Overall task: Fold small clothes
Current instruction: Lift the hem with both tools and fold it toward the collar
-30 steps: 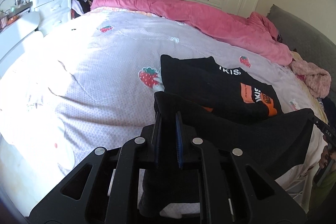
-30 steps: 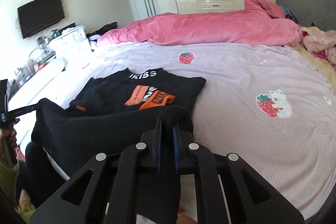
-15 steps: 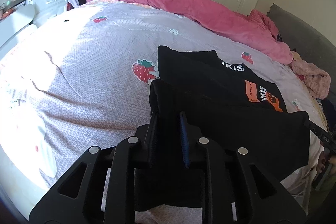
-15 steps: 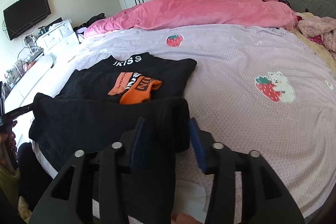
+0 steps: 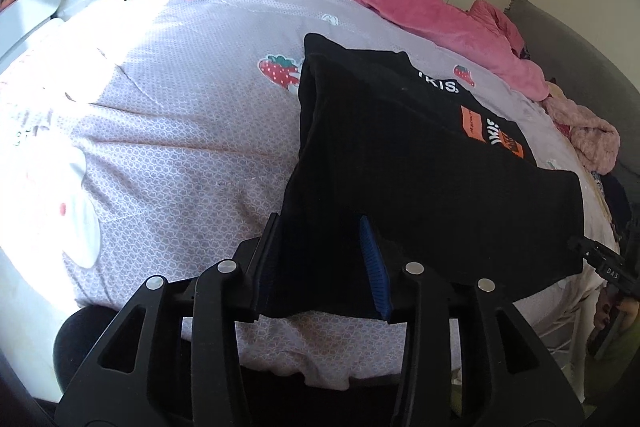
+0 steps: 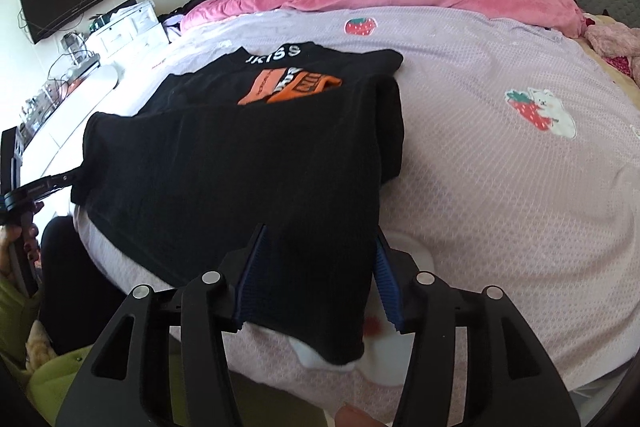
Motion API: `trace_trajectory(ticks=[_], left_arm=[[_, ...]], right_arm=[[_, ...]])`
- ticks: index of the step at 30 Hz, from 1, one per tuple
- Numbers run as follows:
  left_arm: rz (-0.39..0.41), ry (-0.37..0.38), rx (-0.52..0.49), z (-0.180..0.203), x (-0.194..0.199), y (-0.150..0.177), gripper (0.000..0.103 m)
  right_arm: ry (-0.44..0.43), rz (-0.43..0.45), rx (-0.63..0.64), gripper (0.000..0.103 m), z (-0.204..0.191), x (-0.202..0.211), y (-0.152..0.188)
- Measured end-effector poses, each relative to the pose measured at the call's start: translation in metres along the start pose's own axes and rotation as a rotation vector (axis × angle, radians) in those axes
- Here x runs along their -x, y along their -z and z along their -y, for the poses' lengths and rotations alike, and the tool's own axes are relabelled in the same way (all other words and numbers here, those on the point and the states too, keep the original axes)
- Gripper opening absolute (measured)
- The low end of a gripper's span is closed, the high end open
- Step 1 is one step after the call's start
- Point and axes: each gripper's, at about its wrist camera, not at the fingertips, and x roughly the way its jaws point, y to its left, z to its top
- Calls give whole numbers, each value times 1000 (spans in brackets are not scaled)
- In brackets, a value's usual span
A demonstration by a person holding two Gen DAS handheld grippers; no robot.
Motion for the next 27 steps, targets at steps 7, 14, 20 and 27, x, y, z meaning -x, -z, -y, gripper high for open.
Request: trace_trajectory(ticks=[7,14,20,27], left_arm=[[-4,7,-4,7,-1,4,5],[46,41,5,16,14,-10,2],[111,80,36,20,26,-45,2],[150,81,70,16,16,-85,2]], right_arm=[[-14,-14,6,29,1,-3,13],[-60,48,34,9,-1,12,0],[-94,180,10,7,9,26,-40],[-59,288,-9,7,23,21,-92]])
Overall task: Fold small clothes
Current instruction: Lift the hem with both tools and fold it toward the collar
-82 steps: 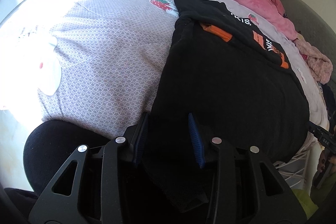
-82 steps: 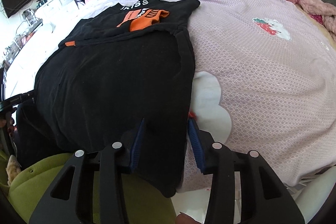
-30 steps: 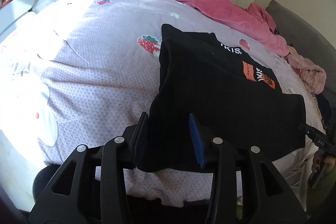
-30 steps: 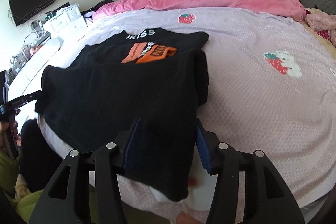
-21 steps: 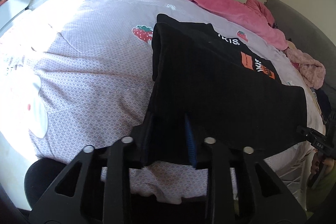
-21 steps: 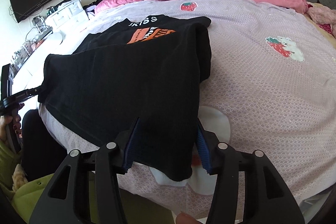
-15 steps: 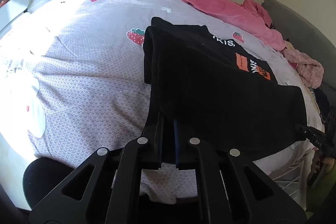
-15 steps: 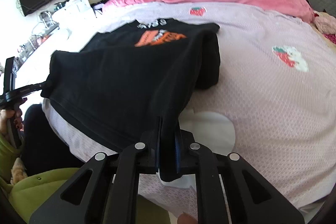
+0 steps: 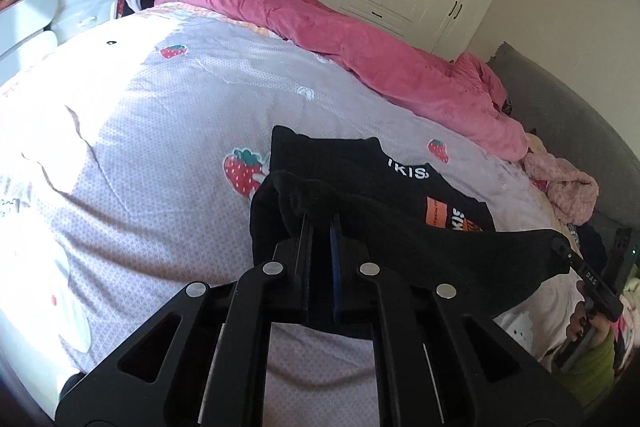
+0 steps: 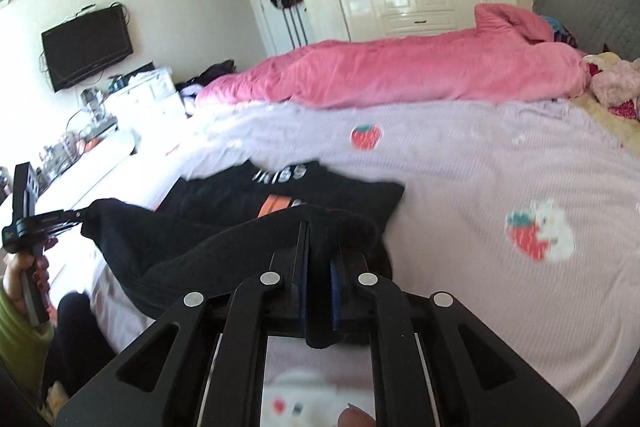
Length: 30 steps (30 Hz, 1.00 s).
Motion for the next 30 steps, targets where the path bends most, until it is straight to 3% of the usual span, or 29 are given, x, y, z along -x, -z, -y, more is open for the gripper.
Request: trace_trajectory(ticks=[7,13,19,21,22,23,30], left_arm=[[-11,-12,20,-5,-40,-31,2],[-54,-13,50,-18,-81,-38,2],[-49,-2,47,-25,-95,-41,5],[-36,2,50,-28,-93,-42,11],[-23,10,58,-29,-89,-42,13],[-14,10,59,-29,-85,-42,14],[106,-61,-45,-13,-36,-33,15]], right_arm=[[55,-8,-54,7,20,-40,-24],[102,-57,-68,7,29,-73,-22],[129,-94,-83,11,34,-93,-15],[136,-100,-83,22,34,-96,-14],[142,-101,-85,40,34,-96,-13],[152,-90,-87,49,34,-93,-13],[169,-21,-53,49,25,-65,-15]])
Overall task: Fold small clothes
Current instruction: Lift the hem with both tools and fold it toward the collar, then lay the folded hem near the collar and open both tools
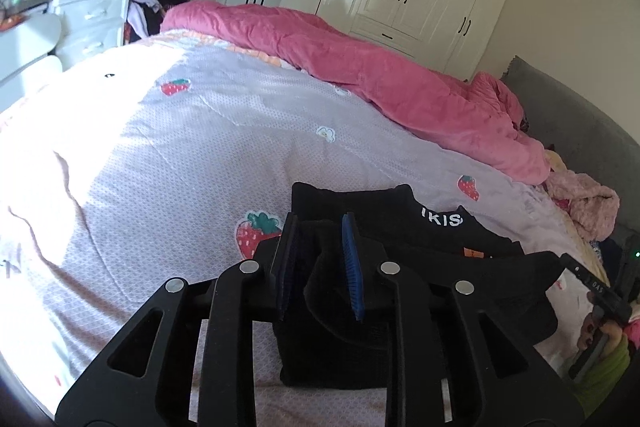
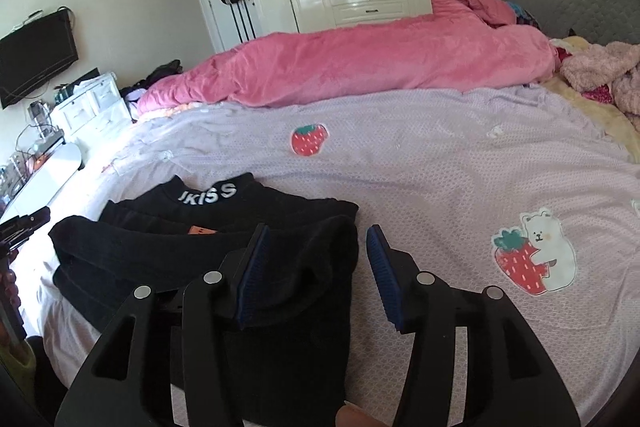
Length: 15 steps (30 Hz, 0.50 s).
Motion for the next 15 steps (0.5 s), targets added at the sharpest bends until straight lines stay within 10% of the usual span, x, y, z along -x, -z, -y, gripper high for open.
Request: trace_trajectory(ticks=[15], left_arm=[[-118,-72,-172,26,1,69,15]], right_arm=[[-182,-130,251,34,-86,13,46]])
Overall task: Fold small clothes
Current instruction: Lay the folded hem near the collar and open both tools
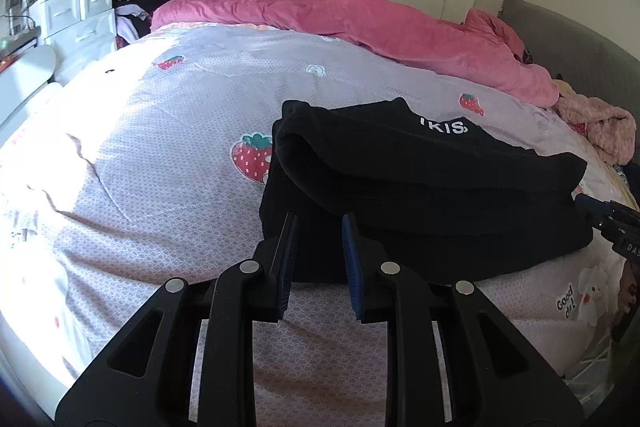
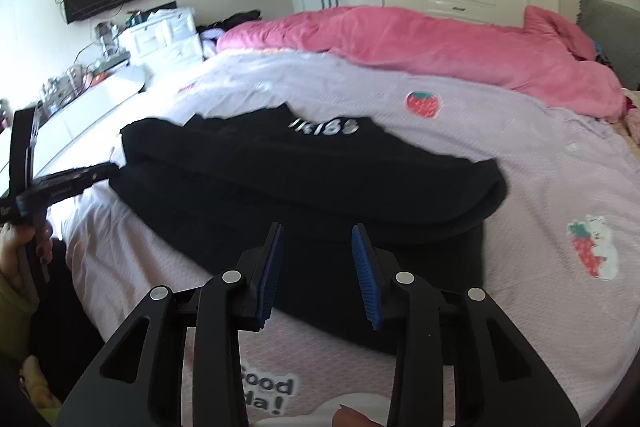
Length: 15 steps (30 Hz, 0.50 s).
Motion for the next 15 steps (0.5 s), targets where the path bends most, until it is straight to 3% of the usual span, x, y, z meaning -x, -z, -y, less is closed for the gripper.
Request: trace_trajectory(ticks=[5,9,15], left_arm=[[-50,-23,-53,12,-15,2,15],[-71,-60,-130,24,-31,-1,15],[-56,-41,-152,31,-42,-19,15]], right_arm=[[-14,-56,22,34,-14,-18,8],[63,-107,49,34,-20,-39,9],[92,-88,67,34,-23,-57,-5]])
